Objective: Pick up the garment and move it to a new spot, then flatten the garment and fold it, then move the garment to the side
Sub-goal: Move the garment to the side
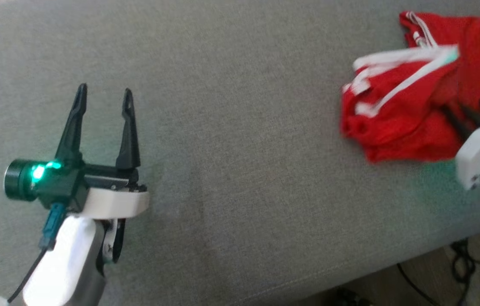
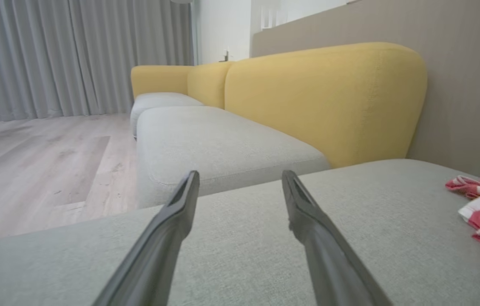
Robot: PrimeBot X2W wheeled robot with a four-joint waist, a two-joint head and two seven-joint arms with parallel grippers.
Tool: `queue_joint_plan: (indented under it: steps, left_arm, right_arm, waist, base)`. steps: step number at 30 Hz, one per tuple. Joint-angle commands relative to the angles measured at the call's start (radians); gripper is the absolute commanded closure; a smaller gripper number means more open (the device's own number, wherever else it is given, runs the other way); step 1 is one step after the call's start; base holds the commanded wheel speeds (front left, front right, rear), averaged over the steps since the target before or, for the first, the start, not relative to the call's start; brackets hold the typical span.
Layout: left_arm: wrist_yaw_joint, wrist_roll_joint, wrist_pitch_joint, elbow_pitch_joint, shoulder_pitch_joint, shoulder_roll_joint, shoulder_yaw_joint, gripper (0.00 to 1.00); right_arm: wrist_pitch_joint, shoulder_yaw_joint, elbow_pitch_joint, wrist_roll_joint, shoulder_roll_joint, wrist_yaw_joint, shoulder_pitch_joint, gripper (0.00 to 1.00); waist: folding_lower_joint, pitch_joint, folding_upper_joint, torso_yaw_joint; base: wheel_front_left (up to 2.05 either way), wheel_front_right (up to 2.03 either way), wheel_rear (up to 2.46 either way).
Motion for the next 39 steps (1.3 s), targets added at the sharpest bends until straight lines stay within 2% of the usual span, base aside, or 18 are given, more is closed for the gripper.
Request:
queue_joint_plan:
  steps: [1, 8, 13, 14, 15, 16, 23, 28, 32, 35, 36, 39]
  left_arm:
    - [-0.001, 0.015, 0.007, -0.025, -0.038, 0.020, 0.027, 0.00]
    - [-0.025, 0.022, 0.012, -0.009, -0.125, -0.008, -0.007, 0.00]
    - [-0.040, 0.037, 0.006, 0.013, -0.190, -0.023, -0.029, 0.00]
    - [-0.040, 0.040, 0.004, 0.018, -0.200, -0.025, -0.031, 0.00]
    - [-0.041, 0.041, 0.002, 0.024, -0.207, -0.027, -0.033, 0.00]
    - [-0.042, 0.041, 0.000, 0.030, -0.213, -0.029, -0.033, 0.00]
    - [-0.041, 0.037, -0.016, 0.064, -0.221, -0.037, -0.029, 0.00]
    - [-0.037, 0.026, -0.024, 0.081, -0.194, -0.034, -0.018, 0.00]
    - [-0.026, 0.012, -0.027, 0.083, -0.143, -0.025, 0.001, 0.00]
    - [-0.014, -0.002, -0.029, 0.081, -0.096, -0.016, 0.018, 0.00]
    - [-0.014, -0.002, -0.029, 0.081, -0.096, -0.016, 0.018, 0.00]
    - [-0.004, -0.025, -0.030, 0.074, -0.041, -0.008, 0.040, 0.00]
  right_arm:
    - [-0.019, 0.004, -0.005, 0.000, -0.050, -0.002, -0.032, 1.00]
    - [-0.070, -0.009, 0.218, -0.049, -0.166, -0.002, -0.192, 1.00]
    - [-0.119, -0.088, 0.379, -0.125, -0.190, -0.002, -0.276, 1.00]
    - [-0.133, -0.112, 0.413, -0.144, -0.187, -0.002, -0.291, 0.94]
    - [-0.146, -0.137, 0.446, -0.161, -0.180, -0.002, -0.304, 0.49]
    - [-0.161, -0.159, 0.478, -0.181, -0.171, -0.002, -0.314, 0.00]
    - [-0.244, -0.312, 0.660, -0.242, -0.091, -0.002, -0.325, 0.00]
    - [-0.349, -0.429, 0.687, -0.243, -0.029, -0.002, -0.305, 0.00]
    - [-0.393, -0.497, 0.621, -0.255, 0.046, -0.002, -0.253, 0.00]
    - [-0.401, -0.540, 0.515, -0.274, 0.119, -0.002, -0.189, 0.00]
    - [-0.401, -0.540, 0.515, -0.274, 0.119, -0.002, -0.189, 0.00]
    - [-0.388, -0.572, 0.360, -0.305, 0.201, -0.002, -0.108, 0.00]
  waist:
    - [-0.0001, 0.043, 0.0000, -0.018]
    - [-0.0001, 0.130, 0.0000, 0.014]
    - [-0.0001, 0.182, 0.0000, 0.048]
    - [-0.0001, 0.189, 0.0000, 0.053]
    - [-0.0001, 0.195, 0.0000, 0.057]
    - [-0.0001, 0.199, 0.0000, 0.061]
    - [-0.0001, 0.195, 0.0000, 0.071]
    - [-0.0001, 0.153, 0.0000, 0.069]
    - [-0.0001, 0.095, 0.0000, 0.061]
    - [-0.0001, 0.046, 0.0000, 0.061]
    - [-0.0001, 0.046, 0.0000, 0.061]
    - [-0.0001, -0.007, 0.0000, 0.063]
  base:
    - [0.00, 0.00, 0.00]
    - [0.00, 0.00, 0.00]
    - [0.00, 0.00, 0.00]
    - [0.00, 0.00, 0.00]
    - [0.00, 0.00, 0.00]
    - [0.00, 0.00, 0.00]
    - [0.00, 0.00, 0.00]
    - [0.00, 0.00, 0.00]
    - [0.00, 0.00, 0.00]
    - [0.00, 0.00, 0.00]
    - [0.00, 0.00, 0.00]
    - [0.00, 0.00, 0.00]
